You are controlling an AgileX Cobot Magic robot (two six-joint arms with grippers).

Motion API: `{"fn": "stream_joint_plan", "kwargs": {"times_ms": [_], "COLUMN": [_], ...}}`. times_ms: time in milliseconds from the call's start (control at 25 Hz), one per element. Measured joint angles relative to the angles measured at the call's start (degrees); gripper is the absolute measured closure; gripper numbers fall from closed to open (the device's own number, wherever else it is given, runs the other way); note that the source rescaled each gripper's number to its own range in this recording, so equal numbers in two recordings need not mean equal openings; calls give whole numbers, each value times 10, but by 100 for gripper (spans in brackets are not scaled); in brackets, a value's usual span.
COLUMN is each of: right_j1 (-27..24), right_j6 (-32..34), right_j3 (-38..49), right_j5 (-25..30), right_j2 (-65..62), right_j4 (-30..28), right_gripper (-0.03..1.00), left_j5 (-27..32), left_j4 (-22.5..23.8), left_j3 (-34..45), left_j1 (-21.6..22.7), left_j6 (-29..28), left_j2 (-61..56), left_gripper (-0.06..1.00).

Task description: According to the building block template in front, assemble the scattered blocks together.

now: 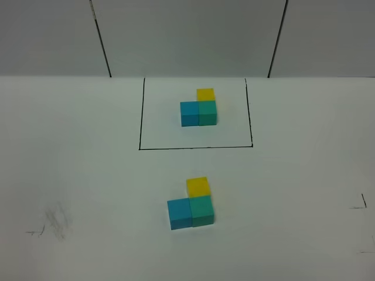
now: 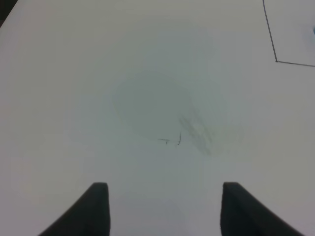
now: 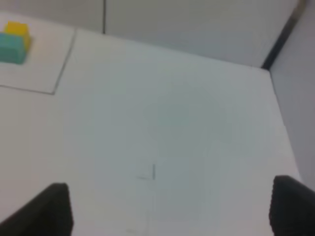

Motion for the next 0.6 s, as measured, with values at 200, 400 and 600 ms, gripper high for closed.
{"fn": "stream_joint_plan", "kwargs": {"times_ms": [200,400,600], "right_j1": [78,109,113], "right_j6": [13,24,43], "right_j3": [75,111,152], "right_j5": [-23,-23,-6], "right_j2": [-61,-93,-95], "right_j4": [0,0,0], "right_gripper": [30,30,30], "left_j5": [0,0,0], "left_j4": [0,0,0], "left_j3": [0,0,0], "left_j1": [0,0,0], "left_j6": [1,0,0], "left_j2": [0,0,0], "left_gripper": [80,80,80]}}
